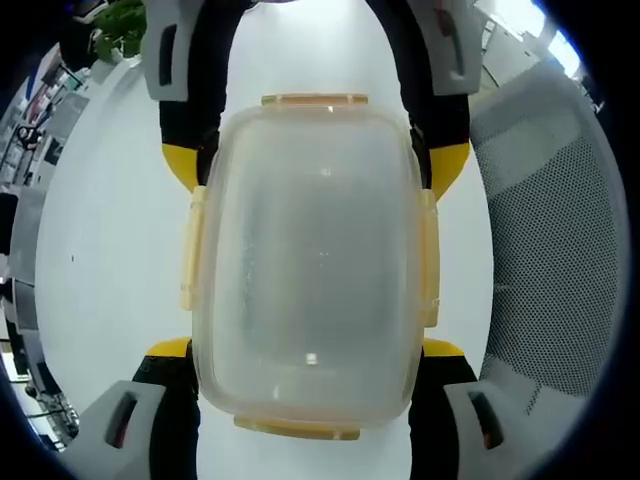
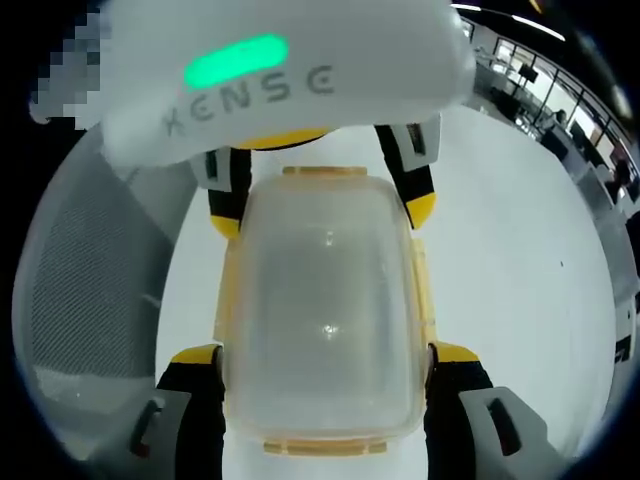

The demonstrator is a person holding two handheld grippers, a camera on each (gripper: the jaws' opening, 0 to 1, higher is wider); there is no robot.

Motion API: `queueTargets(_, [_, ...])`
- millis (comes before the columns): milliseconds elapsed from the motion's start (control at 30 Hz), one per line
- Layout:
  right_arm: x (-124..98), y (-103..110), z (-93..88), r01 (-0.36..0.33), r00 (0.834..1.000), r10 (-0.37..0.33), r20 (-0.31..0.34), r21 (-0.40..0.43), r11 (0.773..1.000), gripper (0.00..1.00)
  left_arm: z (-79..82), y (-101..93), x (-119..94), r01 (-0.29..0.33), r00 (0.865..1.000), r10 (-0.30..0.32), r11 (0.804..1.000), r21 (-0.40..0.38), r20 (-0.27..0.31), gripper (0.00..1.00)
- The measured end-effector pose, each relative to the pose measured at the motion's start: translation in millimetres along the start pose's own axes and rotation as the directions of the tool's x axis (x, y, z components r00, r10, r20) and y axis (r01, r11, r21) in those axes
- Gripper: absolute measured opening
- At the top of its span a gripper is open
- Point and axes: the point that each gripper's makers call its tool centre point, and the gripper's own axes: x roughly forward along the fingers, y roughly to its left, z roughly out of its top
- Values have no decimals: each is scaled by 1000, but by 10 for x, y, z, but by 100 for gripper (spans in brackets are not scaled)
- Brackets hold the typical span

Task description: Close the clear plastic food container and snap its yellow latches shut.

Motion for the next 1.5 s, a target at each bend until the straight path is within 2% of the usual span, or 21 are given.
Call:
queueTargets(467, [66,11,139,-4,1000,4,7,-9,1000,83,-145,-11,-23,0,1000,0,1000,-10,2,88])
queueTargets(967, [74,4,145,-10,1000,10,13,-4,1000,84,-135,-13,-34,6,1000,-5,1000,-15,30,88])
queueTargets(1500, [85,-18,151,-4,1000,4,14,6,1000,84,-135,15,-32,8,1000,-8,1000,-4,29,88])
